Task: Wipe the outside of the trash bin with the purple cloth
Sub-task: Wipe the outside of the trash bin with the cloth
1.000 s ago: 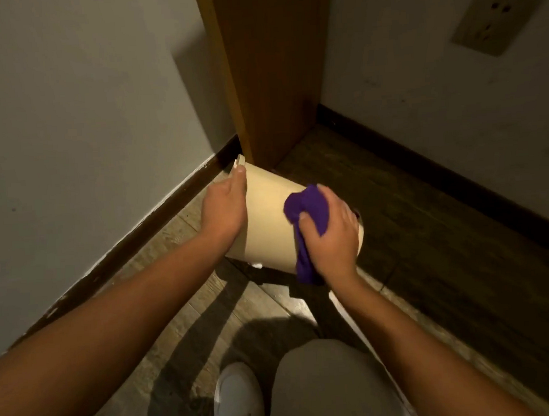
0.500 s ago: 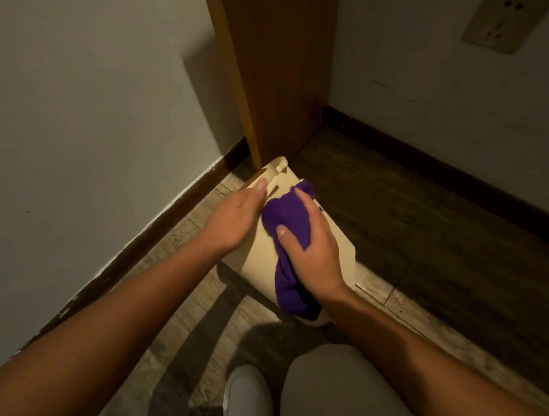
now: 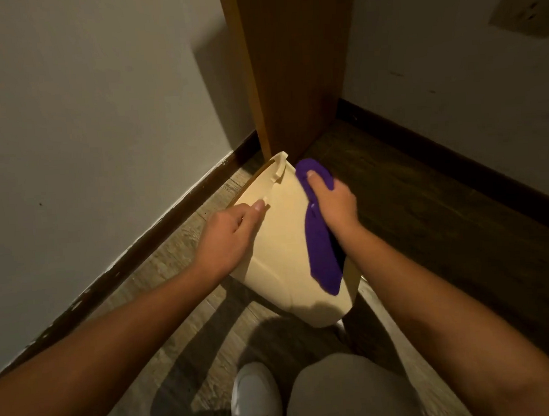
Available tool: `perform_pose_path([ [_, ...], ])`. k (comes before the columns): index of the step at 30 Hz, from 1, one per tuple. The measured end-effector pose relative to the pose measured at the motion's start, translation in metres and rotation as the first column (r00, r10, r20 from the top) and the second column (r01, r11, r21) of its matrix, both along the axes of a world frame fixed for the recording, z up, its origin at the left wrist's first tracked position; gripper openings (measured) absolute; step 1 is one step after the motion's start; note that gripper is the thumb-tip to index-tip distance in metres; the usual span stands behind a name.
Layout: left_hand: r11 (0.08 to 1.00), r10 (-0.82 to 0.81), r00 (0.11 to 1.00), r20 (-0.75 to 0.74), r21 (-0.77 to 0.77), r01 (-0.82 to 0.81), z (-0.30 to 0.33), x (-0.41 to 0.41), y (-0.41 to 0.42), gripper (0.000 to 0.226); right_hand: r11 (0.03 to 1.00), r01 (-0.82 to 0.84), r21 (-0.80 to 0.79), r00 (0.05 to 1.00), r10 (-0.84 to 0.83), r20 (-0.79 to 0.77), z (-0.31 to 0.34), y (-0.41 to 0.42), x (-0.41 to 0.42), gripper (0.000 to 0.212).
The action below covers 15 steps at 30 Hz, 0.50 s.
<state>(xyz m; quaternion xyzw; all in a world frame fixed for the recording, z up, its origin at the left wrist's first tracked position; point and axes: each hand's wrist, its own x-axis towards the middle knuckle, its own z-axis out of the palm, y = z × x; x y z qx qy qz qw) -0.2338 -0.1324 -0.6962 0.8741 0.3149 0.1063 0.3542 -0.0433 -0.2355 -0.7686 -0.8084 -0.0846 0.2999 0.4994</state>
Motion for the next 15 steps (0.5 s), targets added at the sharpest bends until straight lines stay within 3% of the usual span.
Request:
perform_pose_path([
  [4,0.993,0.003,1.000,-0.008,0.117,-0.002,-0.006,-0.014,0.002,0.076,0.999,0.053,-0.009,0.984,-0.054,-0.168,-0.017,-0.025,0.009,0.062],
  [6,0.989,0.000,1.000,-0.004,0.147,0.001,-0.006,-0.018,0.002,0.078,0.992,0.121,0.030,0.983,-0.115,-0.142,-0.021,-0.037,-0.001,0.049],
  [8,0.988,-0.015,1.000,-0.021,0.154,0.018,-0.002,-0.017,0.003,0.071,0.984,0.148,0.101,0.988,-0.142,-0.067,-0.023,-0.046,-0.016,0.054],
  [12,0.996,-0.089,0.996,-0.031,0.012,0.089,0.006,-0.004,0.009,0.045,0.963,-0.023,0.269,0.990,-0.015,0.138,-0.010,-0.051,-0.062,0.057],
  [15,0.987,-0.093,0.985,-0.146,-0.141,0.072,0.018,0.016,0.018,0.033,0.934,-0.264,0.242,0.933,0.183,0.311,0.005,-0.050,-0.093,0.072],
])
